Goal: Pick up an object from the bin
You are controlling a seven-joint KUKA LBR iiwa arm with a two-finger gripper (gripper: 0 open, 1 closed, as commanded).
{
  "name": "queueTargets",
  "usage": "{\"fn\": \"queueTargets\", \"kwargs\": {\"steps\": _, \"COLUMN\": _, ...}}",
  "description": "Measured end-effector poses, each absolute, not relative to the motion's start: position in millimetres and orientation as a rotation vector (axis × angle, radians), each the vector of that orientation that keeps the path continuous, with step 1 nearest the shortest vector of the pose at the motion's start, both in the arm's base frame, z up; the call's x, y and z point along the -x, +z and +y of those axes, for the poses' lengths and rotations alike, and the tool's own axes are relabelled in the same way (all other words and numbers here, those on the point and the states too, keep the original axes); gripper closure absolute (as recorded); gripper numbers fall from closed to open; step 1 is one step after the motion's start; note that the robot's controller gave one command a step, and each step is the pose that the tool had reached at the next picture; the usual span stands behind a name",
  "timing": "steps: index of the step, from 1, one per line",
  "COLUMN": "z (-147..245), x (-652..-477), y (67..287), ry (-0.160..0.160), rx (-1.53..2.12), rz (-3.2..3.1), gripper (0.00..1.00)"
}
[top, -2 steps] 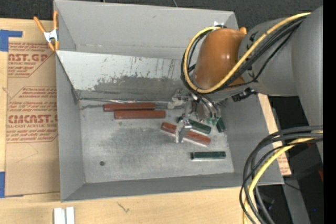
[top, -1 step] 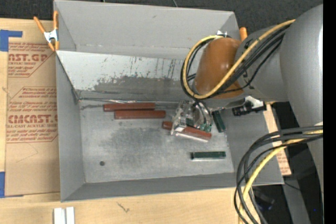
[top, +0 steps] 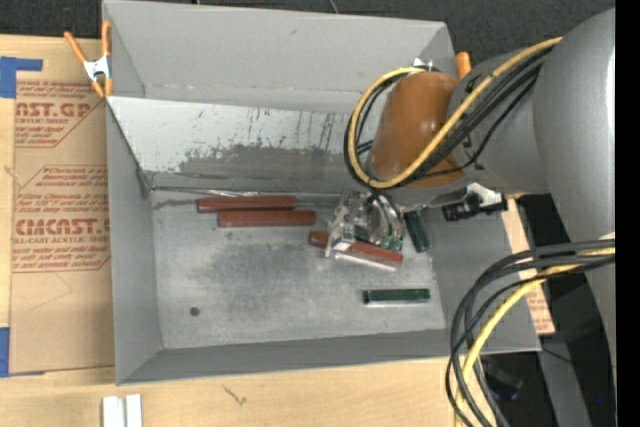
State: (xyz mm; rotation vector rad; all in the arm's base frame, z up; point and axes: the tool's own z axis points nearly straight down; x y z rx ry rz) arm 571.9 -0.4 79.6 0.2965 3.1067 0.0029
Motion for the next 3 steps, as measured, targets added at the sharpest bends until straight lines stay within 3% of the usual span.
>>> {"fn": "queueTargets", "kwargs": {"steps": 1, "z": -0.9, "x": -569.6, "y": 84.5, "ry": 0.002, "rx": -0.3, "rz": 3.119, "gripper": 1.0}}
{"fn": "queueTargets", "kwargs": {"steps": 2, "z": -5.3, "x": -552.2, "y": 108.4, "ry": 0.0, "rx": -0.222, "rz": 3.125, "gripper": 1.0}}
{"fn": "queueTargets", "kwargs": {"steps": 3, "z": 2.3, "x": -560.0, "y": 147.5, "ry": 0.0, "rx": 0.07, "rz": 3.148, "gripper": 1.0}}
